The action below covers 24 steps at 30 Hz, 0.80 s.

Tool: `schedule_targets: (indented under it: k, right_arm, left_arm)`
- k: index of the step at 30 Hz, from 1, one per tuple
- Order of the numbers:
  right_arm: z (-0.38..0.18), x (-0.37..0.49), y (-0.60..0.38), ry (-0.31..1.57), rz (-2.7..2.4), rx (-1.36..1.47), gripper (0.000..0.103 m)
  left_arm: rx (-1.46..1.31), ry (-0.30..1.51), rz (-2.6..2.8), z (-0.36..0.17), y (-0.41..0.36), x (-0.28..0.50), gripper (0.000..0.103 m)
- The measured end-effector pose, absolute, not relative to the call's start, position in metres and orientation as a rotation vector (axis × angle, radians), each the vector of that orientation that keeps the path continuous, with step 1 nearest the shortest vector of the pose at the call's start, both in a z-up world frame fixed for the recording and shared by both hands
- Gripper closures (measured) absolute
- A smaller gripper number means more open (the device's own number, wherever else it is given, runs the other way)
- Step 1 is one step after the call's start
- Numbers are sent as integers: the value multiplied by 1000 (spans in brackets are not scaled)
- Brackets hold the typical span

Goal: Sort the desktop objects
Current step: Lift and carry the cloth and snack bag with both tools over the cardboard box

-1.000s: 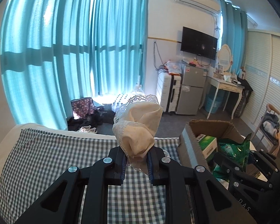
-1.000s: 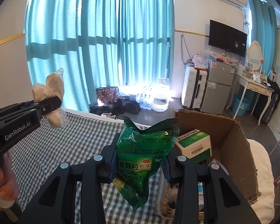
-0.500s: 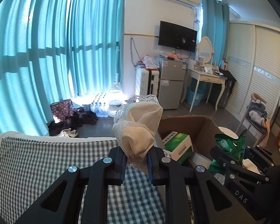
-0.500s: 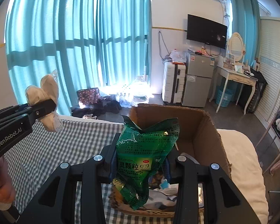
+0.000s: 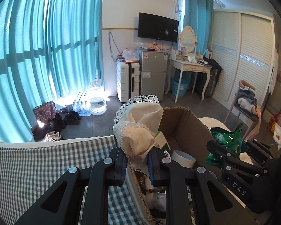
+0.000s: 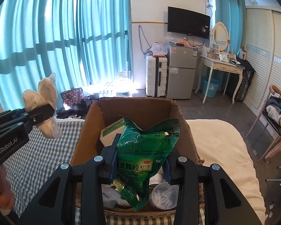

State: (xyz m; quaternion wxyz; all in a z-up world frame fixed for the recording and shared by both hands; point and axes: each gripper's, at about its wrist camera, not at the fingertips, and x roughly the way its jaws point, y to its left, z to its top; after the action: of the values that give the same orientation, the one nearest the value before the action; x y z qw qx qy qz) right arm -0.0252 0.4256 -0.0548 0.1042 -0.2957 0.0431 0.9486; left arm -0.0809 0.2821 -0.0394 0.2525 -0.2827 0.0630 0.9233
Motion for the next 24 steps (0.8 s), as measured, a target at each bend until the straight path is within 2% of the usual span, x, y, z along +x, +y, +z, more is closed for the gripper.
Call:
schedule_targets:
  k: [9,24]
  right_arm:
    - [-72,-40,443,151,2772,-925,65]
    - [-118,-72,457,146,2728,-1158,65]
  left_arm:
    - [-811,209,2439,-60,312,-91,85]
    - [-1050,268,2264,-122,353,-135,85]
